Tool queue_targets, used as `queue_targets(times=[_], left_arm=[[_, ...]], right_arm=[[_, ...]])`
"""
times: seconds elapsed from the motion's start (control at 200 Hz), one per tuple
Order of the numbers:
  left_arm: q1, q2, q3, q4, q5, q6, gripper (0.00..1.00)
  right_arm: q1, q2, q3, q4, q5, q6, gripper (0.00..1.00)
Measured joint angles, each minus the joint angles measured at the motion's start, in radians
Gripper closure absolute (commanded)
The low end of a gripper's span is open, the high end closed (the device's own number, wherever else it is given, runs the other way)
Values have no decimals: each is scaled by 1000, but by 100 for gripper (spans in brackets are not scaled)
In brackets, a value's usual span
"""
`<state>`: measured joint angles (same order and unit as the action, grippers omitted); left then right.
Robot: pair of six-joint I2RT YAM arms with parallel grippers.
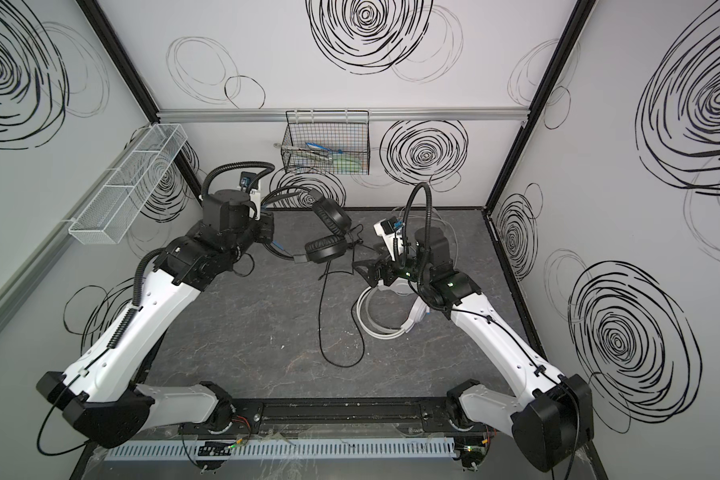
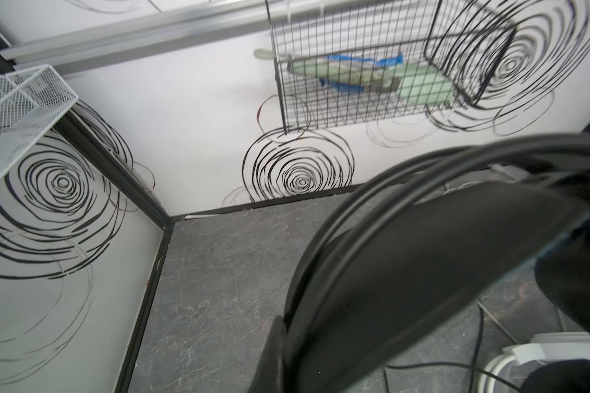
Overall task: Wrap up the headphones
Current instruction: 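Lift the black headphones high with the left gripper, away from the table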
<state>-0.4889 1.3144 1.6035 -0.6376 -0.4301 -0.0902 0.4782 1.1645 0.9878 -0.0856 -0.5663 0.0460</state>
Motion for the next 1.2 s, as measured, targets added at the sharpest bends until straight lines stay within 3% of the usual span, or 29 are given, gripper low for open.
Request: queue_targets(times=[0.63, 1.201], left_arm=[[-69, 34, 357, -134, 15, -45, 100], [-72, 33, 533, -162, 56, -129, 100]], right_arm=[[1, 89, 17, 99, -98, 56, 0], [20, 143, 131, 138, -111, 109, 12]])
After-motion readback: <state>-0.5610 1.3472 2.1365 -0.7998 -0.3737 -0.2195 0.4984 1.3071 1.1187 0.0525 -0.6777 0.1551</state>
